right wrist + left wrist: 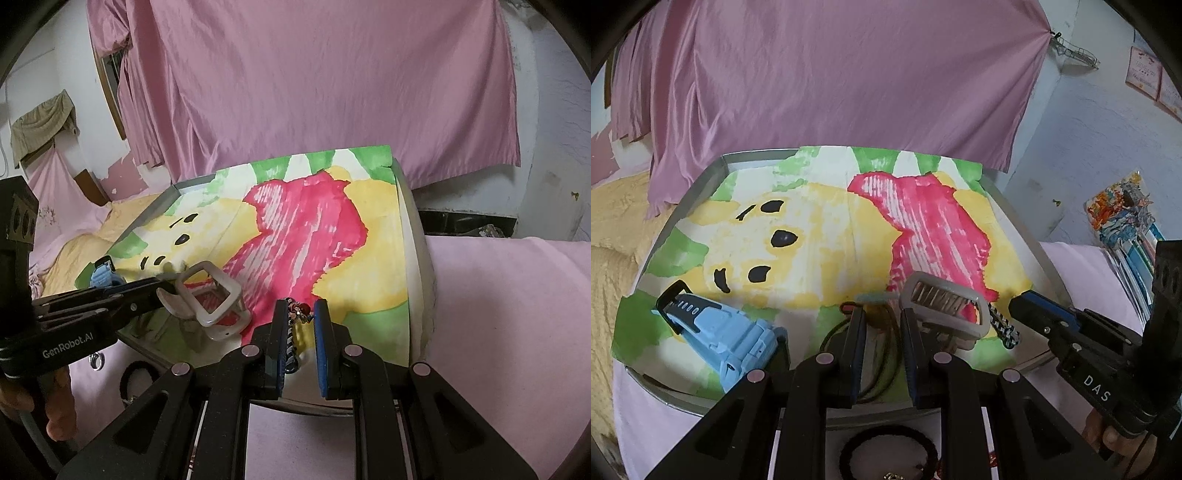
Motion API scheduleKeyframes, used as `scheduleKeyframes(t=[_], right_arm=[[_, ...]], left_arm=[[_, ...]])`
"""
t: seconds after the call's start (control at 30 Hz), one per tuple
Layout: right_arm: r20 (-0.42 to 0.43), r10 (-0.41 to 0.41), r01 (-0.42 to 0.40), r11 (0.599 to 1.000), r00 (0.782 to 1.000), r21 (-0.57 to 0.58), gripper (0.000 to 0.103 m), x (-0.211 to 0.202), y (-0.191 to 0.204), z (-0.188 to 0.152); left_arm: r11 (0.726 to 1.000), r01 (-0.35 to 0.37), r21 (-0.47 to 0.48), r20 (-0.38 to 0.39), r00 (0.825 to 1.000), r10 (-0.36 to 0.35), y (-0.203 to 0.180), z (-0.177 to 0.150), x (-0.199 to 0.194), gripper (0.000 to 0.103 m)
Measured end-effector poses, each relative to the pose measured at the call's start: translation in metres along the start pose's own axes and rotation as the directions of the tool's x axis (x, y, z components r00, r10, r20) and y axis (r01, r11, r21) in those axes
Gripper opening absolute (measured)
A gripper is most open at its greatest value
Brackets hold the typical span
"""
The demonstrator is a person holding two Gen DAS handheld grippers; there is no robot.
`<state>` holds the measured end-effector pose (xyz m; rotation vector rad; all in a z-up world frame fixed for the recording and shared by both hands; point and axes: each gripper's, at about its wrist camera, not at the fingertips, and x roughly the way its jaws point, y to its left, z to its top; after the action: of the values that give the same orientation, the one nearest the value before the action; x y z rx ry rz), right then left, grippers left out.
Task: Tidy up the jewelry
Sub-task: 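Carry the hair tie and silver earring into the grey tray and open both tools, then lift both open tools out of the tray and back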
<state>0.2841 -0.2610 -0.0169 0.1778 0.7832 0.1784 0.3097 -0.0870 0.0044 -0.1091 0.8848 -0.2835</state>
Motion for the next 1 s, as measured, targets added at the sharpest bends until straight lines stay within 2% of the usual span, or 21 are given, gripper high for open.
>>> scheduleKeyframes(t=[0.1,0.17,0.2,0.27,0.33,0.43,0.5,0.57,0.6,0.63,0.77,0.8,0.83,0.97,1.0], right_arm=[[0.003,-0.006,0.006,1.0,1.0,-0.002,0.016,-0.003,0.0,0.0],[0.013,-0.01,0.01,1.0,1.0,0.001,0.031,-0.007,-0.001,0.0],[0.019,-0.013,0.013,1.0,1.0,0.003,0.035,-0.009,-0.001,0.0],[0.044,-0.022,0.022,1.0,0.999,0.006,0.036,-0.016,-0.002,-0.001],[0.08,-0.023,0.023,1.0,0.997,0.007,0.036,-0.027,-0.004,-0.001],[0.139,-0.027,0.027,1.0,0.99,0.004,0.036,-0.044,-0.003,-0.001],[0.176,-0.03,0.03,1.0,0.984,0.004,0.041,-0.055,-0.002,-0.003],[0.219,-0.032,0.033,0.999,0.975,0.0,0.05,-0.067,0.0,-0.005],[0.236,-0.033,0.034,0.999,0.971,-0.002,0.051,-0.071,0.001,-0.005],[0.263,-0.037,0.04,0.999,0.964,-0.006,0.053,-0.08,0.003,-0.007],[0.346,-0.046,0.05,0.999,0.937,-0.004,0.069,-0.105,0.008,-0.016],[0.365,-0.042,0.047,0.999,0.93,-0.004,0.071,-0.112,0.01,-0.019],[0.382,-0.04,0.045,0.999,0.923,-0.004,0.076,-0.117,0.011,-0.022],[0.455,-0.033,0.052,0.998,0.89,-0.03,0.09,-0.144,0.023,-0.037],[0.466,-0.033,0.056,0.998,0.884,-0.035,0.091,-0.148,0.026,-0.04]], left_arm=[[1.0,0.002,-0.003,0.004,1.0,-0.002,0.0,-0.001,-0.002,0.022],[1.0,0.006,-0.002,0.013,1.0,-0.006,0.001,-0.002,-0.004,0.029],[1.0,0.01,-0.001,0.022,1.0,-0.01,0.0,-0.003,-0.007,0.033],[1.0,0.015,0.0,0.043,0.999,-0.015,0.001,-0.004,-0.012,0.04],[1.0,0.024,-0.007,0.063,0.998,-0.024,0.001,-0.004,-0.018,0.055],[0.998,0.054,-0.021,0.12,0.991,-0.051,0.004,-0.006,-0.032,0.06],[0.998,0.057,-0.021,0.152,0.987,-0.053,0.004,-0.008,-0.041,0.061],[0.998,0.06,-0.019,0.19,0.98,-0.055,0.005,-0.01,-0.052,0.067],[0.998,0.058,-0.021,0.209,0.977,-0.052,0.005,-0.012,-0.057,0.073],[0.998,0.055,-0.024,0.24,0.97,-0.048,0.006,-0.015,-0.065,0.078],[0.999,0.043,-0.017,0.314,0.949,-0.036,0.007,-0.024,-0.087,0.083],[0.999,0.038,-0.016,0.332,0.943,-0.031,0.007,-0.027,-0.093,0.088],[0.999,0.031,-0.016,0.354,0.935,-0.023,0.007,-0.031,-0.098,0.093],[1.0,0.011,-0.016,0.448,0.894,-0.002,0.009,-0.049,-0.125,0.1],[1.0,0.005,-0.017,0.464,0.886,0.004,0.009,-0.054,-0.13,0.101]])
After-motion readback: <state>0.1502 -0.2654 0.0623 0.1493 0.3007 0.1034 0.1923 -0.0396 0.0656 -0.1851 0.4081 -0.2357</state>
